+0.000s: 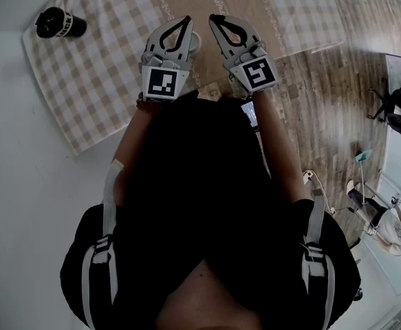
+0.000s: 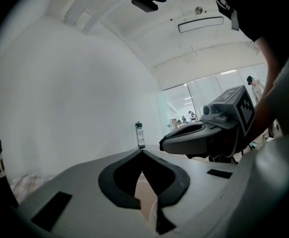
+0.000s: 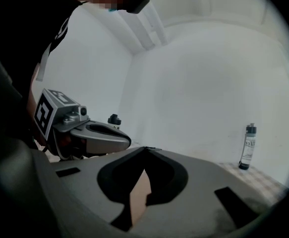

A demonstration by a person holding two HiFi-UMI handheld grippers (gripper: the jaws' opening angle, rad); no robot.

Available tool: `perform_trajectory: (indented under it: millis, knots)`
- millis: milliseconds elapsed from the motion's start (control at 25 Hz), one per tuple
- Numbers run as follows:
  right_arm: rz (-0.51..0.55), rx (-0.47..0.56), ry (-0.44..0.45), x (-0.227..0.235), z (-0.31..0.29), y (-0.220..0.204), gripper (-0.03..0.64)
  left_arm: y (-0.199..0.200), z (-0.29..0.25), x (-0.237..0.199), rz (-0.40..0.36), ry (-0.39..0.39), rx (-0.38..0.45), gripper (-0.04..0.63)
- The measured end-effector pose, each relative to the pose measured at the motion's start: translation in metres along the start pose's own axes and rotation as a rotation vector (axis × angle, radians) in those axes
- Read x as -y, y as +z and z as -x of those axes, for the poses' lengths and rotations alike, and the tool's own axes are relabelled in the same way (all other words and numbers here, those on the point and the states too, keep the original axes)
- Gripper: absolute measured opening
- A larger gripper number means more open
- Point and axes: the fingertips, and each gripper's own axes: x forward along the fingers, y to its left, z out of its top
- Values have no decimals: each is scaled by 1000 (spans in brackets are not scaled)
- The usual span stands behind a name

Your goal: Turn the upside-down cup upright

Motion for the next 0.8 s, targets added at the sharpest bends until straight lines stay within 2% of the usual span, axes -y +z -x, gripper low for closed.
perform_trajectory:
  millis: [520,800]
  knots:
    - [-10,14,-20,6,6,-1,3,-4,0,2,-14,5,-14,-11]
    - [-28,26,-24,19,24,-4,3,0,-10,22,-45,-4,-23,-11]
